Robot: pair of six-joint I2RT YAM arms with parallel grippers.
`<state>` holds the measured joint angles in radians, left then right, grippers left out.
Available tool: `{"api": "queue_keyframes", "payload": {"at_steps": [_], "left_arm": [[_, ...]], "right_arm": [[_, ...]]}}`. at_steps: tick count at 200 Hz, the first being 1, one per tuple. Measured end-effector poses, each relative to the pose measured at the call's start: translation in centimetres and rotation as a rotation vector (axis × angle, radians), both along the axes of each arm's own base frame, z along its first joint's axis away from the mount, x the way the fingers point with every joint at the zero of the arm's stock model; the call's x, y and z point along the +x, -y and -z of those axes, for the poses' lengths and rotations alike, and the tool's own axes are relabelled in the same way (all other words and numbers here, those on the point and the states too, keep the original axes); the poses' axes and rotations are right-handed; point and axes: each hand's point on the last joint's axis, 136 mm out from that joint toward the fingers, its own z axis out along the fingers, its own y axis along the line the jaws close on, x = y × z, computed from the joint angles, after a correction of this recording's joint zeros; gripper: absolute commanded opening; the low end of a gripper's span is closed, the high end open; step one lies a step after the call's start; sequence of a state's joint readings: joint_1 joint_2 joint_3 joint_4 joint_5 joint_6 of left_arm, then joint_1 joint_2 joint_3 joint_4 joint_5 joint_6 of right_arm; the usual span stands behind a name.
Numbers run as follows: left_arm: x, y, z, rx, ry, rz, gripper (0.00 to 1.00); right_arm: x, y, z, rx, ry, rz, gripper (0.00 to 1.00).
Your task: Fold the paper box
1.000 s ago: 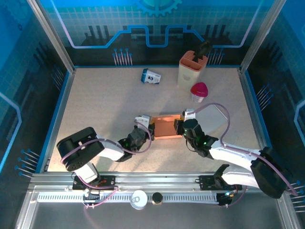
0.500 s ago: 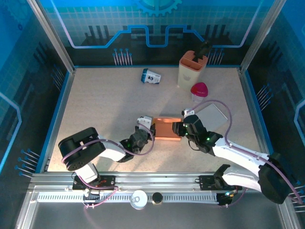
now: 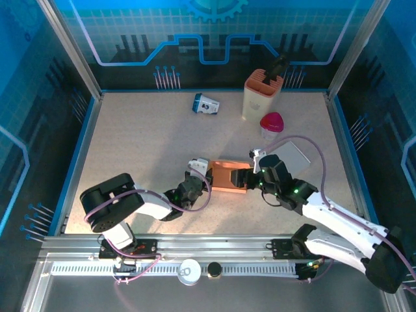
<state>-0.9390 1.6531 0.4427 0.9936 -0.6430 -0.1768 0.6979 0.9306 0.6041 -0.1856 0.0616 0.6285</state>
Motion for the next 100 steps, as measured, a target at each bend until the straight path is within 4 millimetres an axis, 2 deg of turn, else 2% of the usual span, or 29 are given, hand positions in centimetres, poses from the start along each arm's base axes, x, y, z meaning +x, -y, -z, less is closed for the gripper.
{"api": "queue_keyframes", "payload": {"at_steps": [31, 50, 75, 100], "left_arm": [[0.0, 0.0, 0.0, 0.0, 0.0, 0.0, 0.0], [0.0, 0.0, 0.0, 0.001, 0.002, -0.005, 0.0], [-0.1, 0.1, -0.1, 0.001, 0.002, -0.002, 0.0], [-0.1, 0.1, -0.1, 0.003, 0.002, -0.001, 0.0]], "right_arm": [[-0.6, -0.6, -1.0, 0.042, -0.035, -0.026, 0.79], [-0.9, -0.2, -1.8, 0.069, -0.055, -0.003, 0.81], [-0.7, 1.9, -4.1, 0.142, -0.056, 0.089, 0.79], [1.0, 4.6, -6.7, 0.237, -0.059, 0.22, 0.78]]}}
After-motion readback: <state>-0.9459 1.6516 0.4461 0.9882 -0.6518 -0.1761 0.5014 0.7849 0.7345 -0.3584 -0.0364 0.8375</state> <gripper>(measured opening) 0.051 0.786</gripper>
